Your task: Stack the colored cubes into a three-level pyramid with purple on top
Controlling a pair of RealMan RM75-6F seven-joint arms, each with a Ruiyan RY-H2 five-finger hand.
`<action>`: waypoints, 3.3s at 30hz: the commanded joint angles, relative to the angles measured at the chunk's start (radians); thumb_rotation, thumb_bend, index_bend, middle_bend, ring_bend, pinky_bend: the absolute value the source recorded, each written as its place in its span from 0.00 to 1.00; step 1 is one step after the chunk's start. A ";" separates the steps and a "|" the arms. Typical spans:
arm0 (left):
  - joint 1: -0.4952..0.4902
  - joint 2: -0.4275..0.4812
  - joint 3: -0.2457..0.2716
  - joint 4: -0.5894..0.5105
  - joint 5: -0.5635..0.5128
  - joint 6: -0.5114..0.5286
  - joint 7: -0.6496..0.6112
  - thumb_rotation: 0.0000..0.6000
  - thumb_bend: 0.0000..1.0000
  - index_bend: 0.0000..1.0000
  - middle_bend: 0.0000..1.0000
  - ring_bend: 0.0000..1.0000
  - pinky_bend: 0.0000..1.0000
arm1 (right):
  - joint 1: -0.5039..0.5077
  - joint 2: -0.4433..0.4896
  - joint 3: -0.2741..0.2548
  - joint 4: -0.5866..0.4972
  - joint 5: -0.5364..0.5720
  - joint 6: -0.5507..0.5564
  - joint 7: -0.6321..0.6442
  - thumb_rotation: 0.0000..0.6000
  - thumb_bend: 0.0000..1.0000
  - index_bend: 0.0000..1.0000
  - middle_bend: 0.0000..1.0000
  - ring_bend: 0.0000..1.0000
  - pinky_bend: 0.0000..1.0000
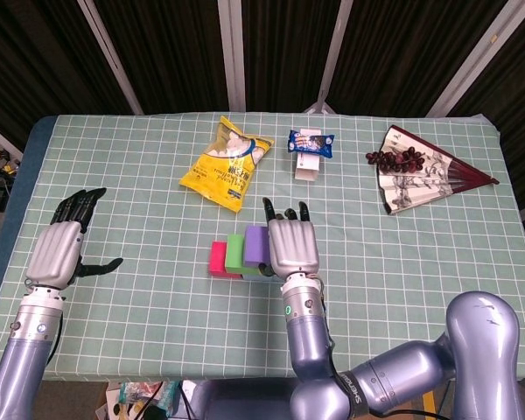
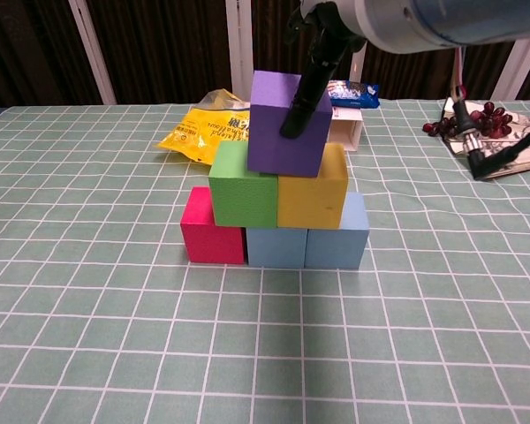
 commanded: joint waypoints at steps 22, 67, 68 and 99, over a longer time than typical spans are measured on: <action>0.000 0.003 0.000 -0.001 0.000 0.000 -0.002 1.00 0.07 0.00 0.06 0.00 0.00 | -0.003 -0.031 -0.013 0.018 -0.030 -0.005 -0.005 1.00 0.22 0.05 0.46 0.18 0.00; -0.005 0.005 0.003 -0.004 -0.010 -0.002 0.008 1.00 0.07 0.00 0.06 0.00 0.00 | -0.029 -0.039 -0.011 0.018 -0.045 -0.022 -0.035 1.00 0.22 0.00 0.31 0.09 0.00; -0.004 0.005 0.003 -0.005 -0.010 -0.001 0.007 1.00 0.07 0.00 0.06 0.00 0.00 | -0.030 -0.037 -0.010 0.016 -0.043 -0.026 -0.037 1.00 0.22 0.00 0.29 0.08 0.00; 0.003 0.013 0.017 -0.022 0.021 0.006 0.014 1.00 0.06 0.00 0.06 0.00 0.00 | -0.164 0.182 -0.077 -0.217 -0.041 0.014 -0.057 1.00 0.21 0.00 0.00 0.00 0.00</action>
